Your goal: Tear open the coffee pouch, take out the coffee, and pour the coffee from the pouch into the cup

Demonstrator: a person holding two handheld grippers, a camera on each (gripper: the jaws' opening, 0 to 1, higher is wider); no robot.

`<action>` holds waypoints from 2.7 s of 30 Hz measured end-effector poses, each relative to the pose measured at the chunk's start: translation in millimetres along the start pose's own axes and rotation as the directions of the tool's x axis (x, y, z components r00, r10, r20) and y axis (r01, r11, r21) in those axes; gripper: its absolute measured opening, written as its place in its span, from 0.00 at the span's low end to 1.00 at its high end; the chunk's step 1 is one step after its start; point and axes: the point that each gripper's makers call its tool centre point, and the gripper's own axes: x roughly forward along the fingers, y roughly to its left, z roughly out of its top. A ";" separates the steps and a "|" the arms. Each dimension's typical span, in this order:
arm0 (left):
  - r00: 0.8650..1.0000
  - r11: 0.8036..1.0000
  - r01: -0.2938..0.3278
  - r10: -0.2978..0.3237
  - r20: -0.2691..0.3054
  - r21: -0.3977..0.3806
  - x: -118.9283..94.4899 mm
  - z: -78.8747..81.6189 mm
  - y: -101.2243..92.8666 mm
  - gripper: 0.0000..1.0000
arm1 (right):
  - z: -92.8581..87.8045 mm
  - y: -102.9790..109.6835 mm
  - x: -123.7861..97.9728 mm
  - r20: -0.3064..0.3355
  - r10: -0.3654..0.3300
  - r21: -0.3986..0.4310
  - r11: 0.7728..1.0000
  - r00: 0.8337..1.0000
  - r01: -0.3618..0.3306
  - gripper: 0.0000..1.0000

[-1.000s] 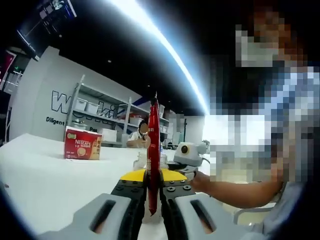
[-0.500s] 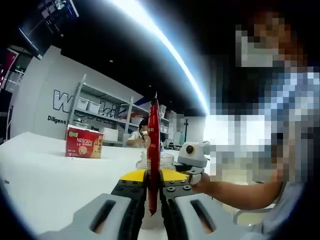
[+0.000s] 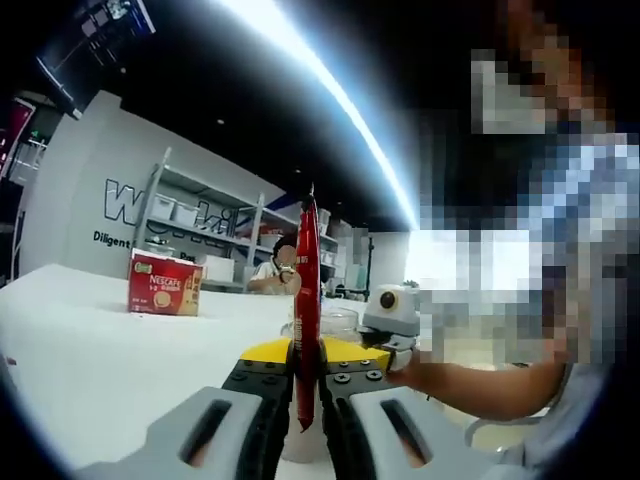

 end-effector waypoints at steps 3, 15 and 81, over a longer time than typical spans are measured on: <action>1.000 1.000 -0.001 0.001 0.004 -0.002 -3.3 -0.3 0.1 0.12 | 0.0 -1.2 1.6 0.002 -0.006 -0.004 1.000 1.000 0.006 0.55; 1.000 1.000 -0.012 0.011 0.011 0.008 -15.0 3.1 -6.2 0.12 | 0.3 0.1 2.4 0.001 -0.007 -0.019 1.000 1.000 0.007 0.56; 0.926 0.927 0.375 -0.374 -0.049 0.018 -21.5 -18.4 -115.5 0.12 | 64.2 131.4 -23.8 0.057 0.221 0.171 0.959 0.973 -0.228 0.11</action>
